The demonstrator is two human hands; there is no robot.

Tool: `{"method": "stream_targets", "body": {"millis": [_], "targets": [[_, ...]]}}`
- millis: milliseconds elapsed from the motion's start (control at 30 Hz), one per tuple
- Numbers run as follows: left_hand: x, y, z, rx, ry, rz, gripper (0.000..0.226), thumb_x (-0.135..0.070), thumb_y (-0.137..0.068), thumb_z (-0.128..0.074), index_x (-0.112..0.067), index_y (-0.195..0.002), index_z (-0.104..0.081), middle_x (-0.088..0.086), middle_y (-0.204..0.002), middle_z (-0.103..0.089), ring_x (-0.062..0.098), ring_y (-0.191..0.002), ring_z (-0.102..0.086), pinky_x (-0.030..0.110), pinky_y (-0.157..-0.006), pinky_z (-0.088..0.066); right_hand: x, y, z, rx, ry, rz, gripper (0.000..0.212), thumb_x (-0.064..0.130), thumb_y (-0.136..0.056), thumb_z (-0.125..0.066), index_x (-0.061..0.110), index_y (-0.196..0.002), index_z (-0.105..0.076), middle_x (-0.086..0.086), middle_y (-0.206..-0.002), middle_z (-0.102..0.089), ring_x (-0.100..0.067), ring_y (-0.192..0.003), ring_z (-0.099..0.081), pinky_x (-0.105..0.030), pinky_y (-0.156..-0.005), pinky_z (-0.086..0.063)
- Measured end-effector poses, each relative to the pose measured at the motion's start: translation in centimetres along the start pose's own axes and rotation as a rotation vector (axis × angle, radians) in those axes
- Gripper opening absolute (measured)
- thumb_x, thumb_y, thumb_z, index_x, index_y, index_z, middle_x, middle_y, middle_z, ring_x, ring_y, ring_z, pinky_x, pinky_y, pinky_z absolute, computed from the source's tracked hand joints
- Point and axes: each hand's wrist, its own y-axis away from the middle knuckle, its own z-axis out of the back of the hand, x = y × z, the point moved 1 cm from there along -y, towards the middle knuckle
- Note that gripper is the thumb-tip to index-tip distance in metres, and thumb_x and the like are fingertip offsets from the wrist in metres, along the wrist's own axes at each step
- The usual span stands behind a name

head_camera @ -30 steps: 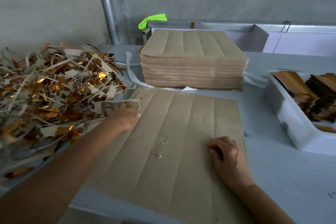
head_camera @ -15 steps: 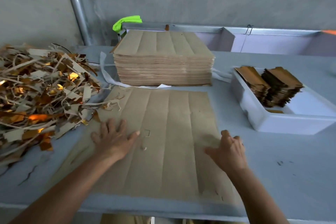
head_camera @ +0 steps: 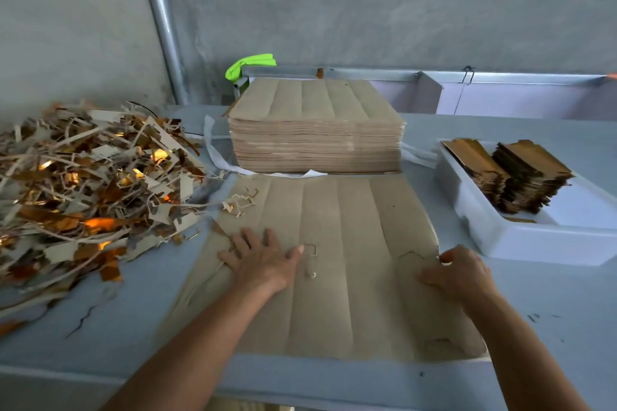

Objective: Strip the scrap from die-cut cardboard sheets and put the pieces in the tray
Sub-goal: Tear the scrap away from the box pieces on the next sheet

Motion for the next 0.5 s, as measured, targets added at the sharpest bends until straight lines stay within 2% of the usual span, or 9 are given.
{"method": "stream_targets", "body": {"millis": [67,167,233,333,500], "targets": [[1.4,0.0,0.7,-0.036,-0.035,-0.073,0.065,-0.066,-0.091,-0.023,-0.028,-0.142,-0.029,0.013,-0.15,-0.021,0.035,-0.137,-0.016,0.055,-0.106,-0.02,-0.4,-0.2,0.3,-0.014,-0.044,-0.005,0.054,0.014,-0.073,-0.078,0.002,-0.12,-0.054,-0.009,-0.093,-0.051,-0.026,-0.087,-0.05,-0.035,-0.073,-0.044],[4.1,0.0,1.1,-0.085,-0.097,-0.126,0.061,-0.063,-0.093,-0.019,-0.031,-0.145,-0.024,0.008,-0.152,-0.022,0.033,-0.138,-0.021,0.052,-0.106,-0.022,-1.1,-0.2,0.7,-0.08,-0.079,-0.025,0.065,0.012,-0.072,-0.08,0.002,-0.129,-0.05,-0.02,-0.121,-0.056,-0.035,-0.108,-0.054,-0.044,-0.09,-0.048],[5.1,-0.1,0.9,-0.089,-0.132,-0.107,0.062,-0.063,-0.094,-0.015,-0.033,-0.148,-0.016,0.006,-0.155,-0.018,0.035,-0.139,-0.019,0.054,-0.108,-0.02,-1.3,-0.2,0.9,-0.112,-0.071,-0.007,0.054,0.013,-0.073,-0.079,0.004,-0.123,-0.059,-0.018,-0.12,-0.06,-0.034,-0.109,-0.056,-0.044,-0.093,-0.048],[5.1,-0.1,0.6,-0.122,-0.135,-0.109,0.06,-0.061,-0.094,-0.014,-0.033,-0.147,-0.017,0.007,-0.153,-0.021,0.036,-0.138,-0.02,0.053,-0.108,-0.021,-0.9,-0.1,1.1,-0.136,-0.034,0.063,0.033,0.015,-0.075,-0.076,0.009,-0.107,-0.069,-0.013,-0.107,-0.065,-0.029,-0.099,-0.059,-0.036,-0.082,-0.049],[5.1,-0.2,0.2,-0.166,-0.148,-0.111,0.058,-0.059,-0.094,-0.013,-0.032,-0.145,-0.022,0.009,-0.15,-0.026,0.036,-0.135,-0.025,0.052,-0.106,-0.022,0.3,0.6,1.7,-0.241,0.141,0.18,0.007,0.019,-0.082,-0.07,0.019,-0.088,-0.069,-0.011,-0.103,-0.064,-0.028,-0.097,-0.056,-0.031,-0.077,-0.044]]}}
